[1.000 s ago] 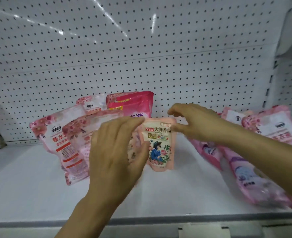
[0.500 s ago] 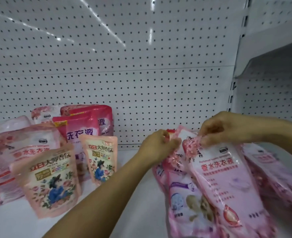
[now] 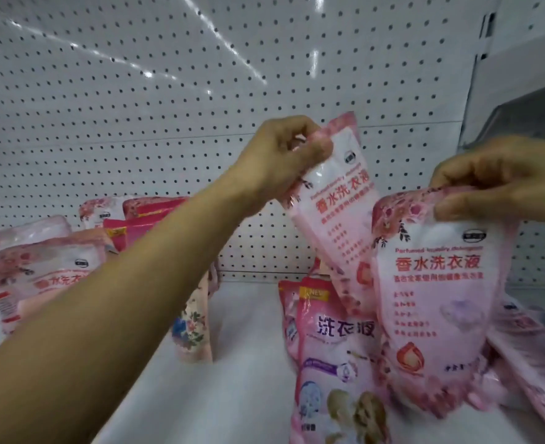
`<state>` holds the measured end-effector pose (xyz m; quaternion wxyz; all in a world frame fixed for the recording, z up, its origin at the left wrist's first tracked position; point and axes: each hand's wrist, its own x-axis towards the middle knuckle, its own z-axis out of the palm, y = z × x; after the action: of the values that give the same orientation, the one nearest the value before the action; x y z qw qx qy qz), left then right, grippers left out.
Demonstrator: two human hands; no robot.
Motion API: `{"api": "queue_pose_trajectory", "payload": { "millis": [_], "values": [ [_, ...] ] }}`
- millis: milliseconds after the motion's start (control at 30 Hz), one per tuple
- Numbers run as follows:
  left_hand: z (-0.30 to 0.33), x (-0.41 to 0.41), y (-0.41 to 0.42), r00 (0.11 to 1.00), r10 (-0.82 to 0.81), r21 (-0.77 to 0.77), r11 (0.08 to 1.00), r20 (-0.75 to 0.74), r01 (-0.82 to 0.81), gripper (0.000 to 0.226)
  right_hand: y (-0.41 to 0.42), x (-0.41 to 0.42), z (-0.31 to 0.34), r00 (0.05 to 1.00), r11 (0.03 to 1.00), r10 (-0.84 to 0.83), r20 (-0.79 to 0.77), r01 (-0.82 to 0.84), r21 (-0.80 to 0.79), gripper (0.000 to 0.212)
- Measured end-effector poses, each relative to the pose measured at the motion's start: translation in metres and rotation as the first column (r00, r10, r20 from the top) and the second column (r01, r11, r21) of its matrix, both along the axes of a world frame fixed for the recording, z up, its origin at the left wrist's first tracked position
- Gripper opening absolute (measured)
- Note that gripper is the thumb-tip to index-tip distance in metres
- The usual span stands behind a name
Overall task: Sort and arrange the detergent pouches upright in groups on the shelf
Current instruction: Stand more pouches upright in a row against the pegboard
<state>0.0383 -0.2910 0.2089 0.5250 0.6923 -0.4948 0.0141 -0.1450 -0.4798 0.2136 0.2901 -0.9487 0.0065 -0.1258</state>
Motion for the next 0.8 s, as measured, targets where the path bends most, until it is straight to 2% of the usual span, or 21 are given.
{"api": "queue_pose_trajectory", "payload": {
  "millis": [100,167,300,433,500,567,633,700,800],
  "values": [
    [0.035,0.029,0.019,0.995,0.095,-0.057,0.994,-0.009,-0.096,0.015,0.002,0.002,0.009,0.995,0.997,-0.056,0.087,0.06,-0.049,0.013],
    [0.047,0.047,0.023,0.984,0.176,-0.06,0.982,-0.027,-0.177,0.019,0.002,0.008,0.012,0.983,0.991,-0.111,0.146,0.121,-0.058,0.006],
    [0.04,0.082,0.012,0.941,0.316,0.01,0.948,-0.121,-0.317,0.019,0.003,0.024,0.018,0.923,0.958,-0.234,0.305,0.273,-0.092,0.012],
    [0.01,0.12,-0.004,0.868,0.456,0.123,0.89,-0.198,-0.44,0.004,0.008,0.038,0.024,0.889,0.939,-0.272,0.367,0.329,-0.101,0.008],
    [-0.009,0.135,-0.007,0.82,0.529,0.218,0.846,-0.221,-0.487,0.019,0.013,0.042,0.024,0.881,0.942,-0.272,0.388,0.325,-0.078,0.006],
    [-0.033,0.155,-0.009,0.795,0.584,0.312,0.795,-0.166,-0.519,0.038,0.018,0.047,0.025,0.868,0.946,-0.264,0.42,0.319,-0.064,0.005],
    [-0.05,0.166,-0.01,0.801,0.585,0.379,0.775,-0.128,-0.506,0.032,0.025,0.053,0.026,0.867,0.953,-0.26,0.426,0.301,-0.03,0.004],
    [-0.054,0.161,-0.011,0.801,0.566,0.366,0.8,-0.196,-0.476,0.012,0.029,0.06,0.027,0.876,0.961,-0.237,0.419,0.274,-0.029,0.003],
    [-0.05,0.152,-0.012,0.773,0.535,0.376,0.831,-0.342,-0.409,0.013,0.037,0.073,0.027,0.892,0.97,-0.205,0.403,0.24,-0.039,0.005]
  ]
}}
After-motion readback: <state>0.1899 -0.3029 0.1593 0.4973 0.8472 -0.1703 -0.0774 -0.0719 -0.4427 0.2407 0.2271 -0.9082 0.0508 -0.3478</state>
